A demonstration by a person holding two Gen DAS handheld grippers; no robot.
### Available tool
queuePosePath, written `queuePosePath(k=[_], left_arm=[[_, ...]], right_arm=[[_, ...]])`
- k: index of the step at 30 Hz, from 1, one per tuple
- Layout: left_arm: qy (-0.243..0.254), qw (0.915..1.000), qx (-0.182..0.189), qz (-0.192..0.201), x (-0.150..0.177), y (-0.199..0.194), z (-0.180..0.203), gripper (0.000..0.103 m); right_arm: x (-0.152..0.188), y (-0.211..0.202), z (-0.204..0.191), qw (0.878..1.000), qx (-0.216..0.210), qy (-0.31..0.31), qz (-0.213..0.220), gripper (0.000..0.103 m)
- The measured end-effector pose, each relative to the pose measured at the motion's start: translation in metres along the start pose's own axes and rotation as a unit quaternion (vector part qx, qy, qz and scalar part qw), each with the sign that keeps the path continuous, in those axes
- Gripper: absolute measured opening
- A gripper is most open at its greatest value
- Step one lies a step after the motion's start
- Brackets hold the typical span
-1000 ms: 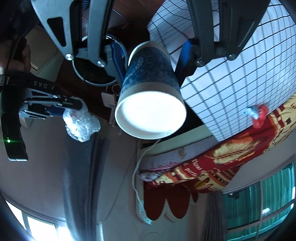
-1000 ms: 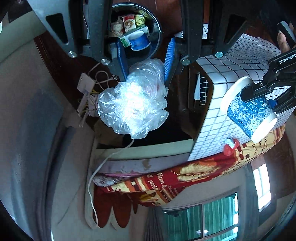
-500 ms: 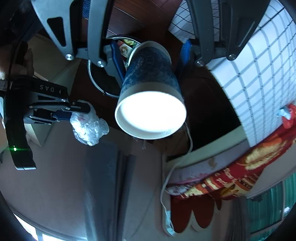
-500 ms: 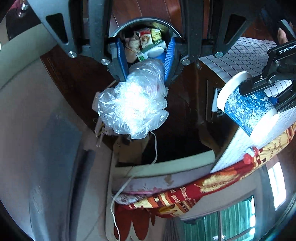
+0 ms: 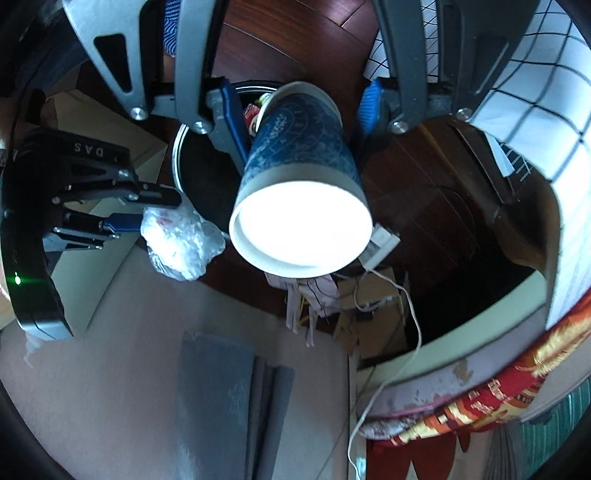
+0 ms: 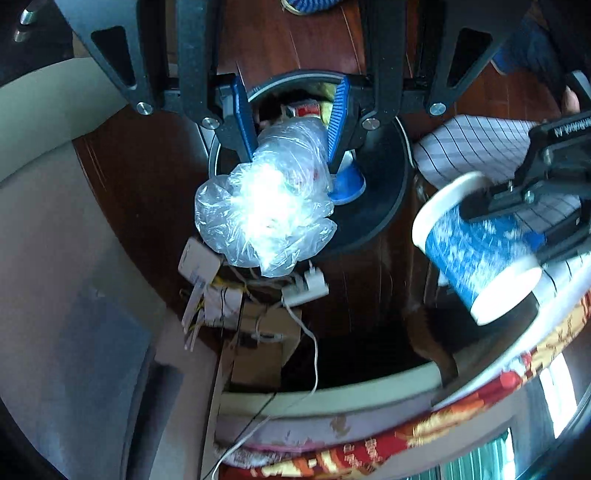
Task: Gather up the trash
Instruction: 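Carry the clear bag and blue-white cup over the black bin, then open both tools to drop the bag and cup into the bin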
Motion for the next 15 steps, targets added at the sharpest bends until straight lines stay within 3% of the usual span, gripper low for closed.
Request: queuePosePath(k=[7,9,10,11,12,13,15], left_arm=[[0.005,0.9988,0.020,-0.045,0.015,0.041,0.004,0.056],[0.002,0.9977,0.035,-0.058,0.019,0.050,0.006,0.064],[0.004,0.9974,0.035,-0.063,0.020,0.055,0.006,0.065],[0.006,0.9970,0.031,-0.071,0.021,0.062,0.004,0.067],[0.003,0.9965,0.024,-0.080,0.024,0.067,0.002,0.074],[-0.005,0.9959,0.024,-0.087,0.025,0.071,-0.002,0.078],[-0.018,0.9965,0.018,-0.080,0.023,0.072,-0.009,0.095]], right_arm=[[0.022,0.040,-0.001,0.999,-0.012,-0.030,-0.042,0.039],[0.022,0.050,-0.004,0.998,-0.016,-0.044,-0.047,0.040],[0.023,0.056,-0.004,0.997,-0.010,-0.054,-0.050,0.050],[0.024,0.062,-0.003,0.996,0.008,-0.071,-0.053,0.076],[0.023,0.067,0.004,0.995,0.034,-0.083,-0.052,0.089],[0.022,0.070,0.010,0.994,0.048,-0.085,-0.049,0.094],[0.020,0.074,0.021,0.994,0.054,-0.073,-0.058,0.094]])
Point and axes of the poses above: each gripper's, at about its wrist camera, not at the fingertips, and y roughly the way its jaws point, z to its right, x to its underside, the point moved 10 cm from there along y, roughly the way its jaws point
